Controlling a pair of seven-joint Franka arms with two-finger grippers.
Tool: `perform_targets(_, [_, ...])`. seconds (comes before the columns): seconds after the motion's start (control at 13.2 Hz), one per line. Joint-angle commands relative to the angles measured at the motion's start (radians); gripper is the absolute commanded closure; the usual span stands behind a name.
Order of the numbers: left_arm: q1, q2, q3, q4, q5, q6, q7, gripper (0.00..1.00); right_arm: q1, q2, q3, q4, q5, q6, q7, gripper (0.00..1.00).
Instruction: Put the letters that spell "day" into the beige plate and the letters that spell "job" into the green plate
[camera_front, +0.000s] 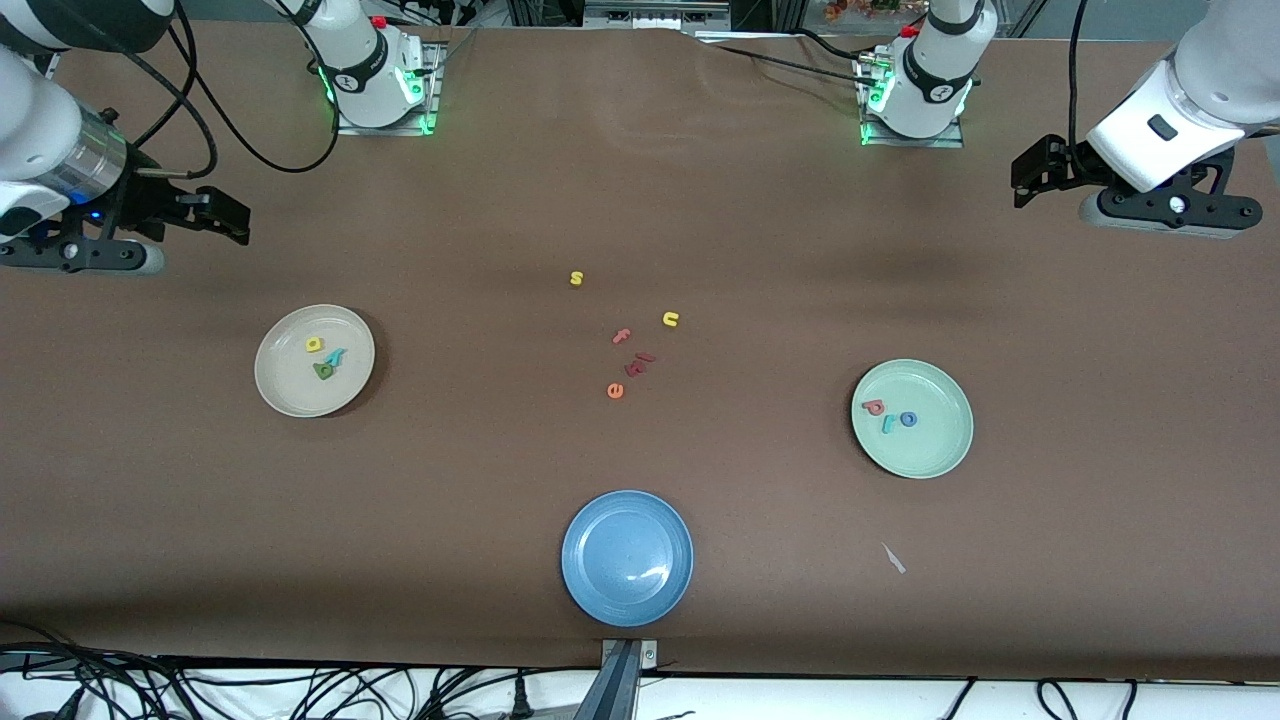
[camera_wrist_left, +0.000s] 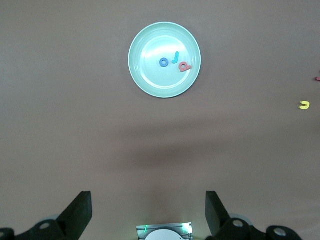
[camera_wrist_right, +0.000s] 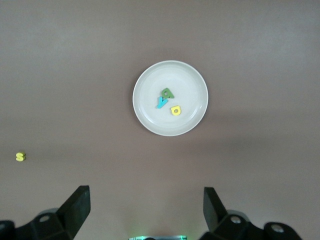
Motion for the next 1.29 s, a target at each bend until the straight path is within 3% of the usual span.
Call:
perform_targets(0.0, [0.002,0.033,0.001,0.059,-0.018,-0.021,0.011,0.0,-0.035,-0.001,0.012,0.012,0.016,0.018,-0.018,0.0])
perform_targets(0.23, [0.009,0.04,0.001,0.064,-0.019,-0.021,0.02,0.0,-0.062,0.004,0.012,0.012,0.011,0.033,-0.114,0.0])
perform_targets(1.21, [0.015,0.04,0.007,0.062,-0.019,-0.023,0.02,0.0,-0.079,0.018,0.01,0.013,0.021,0.052,-0.119,0.0])
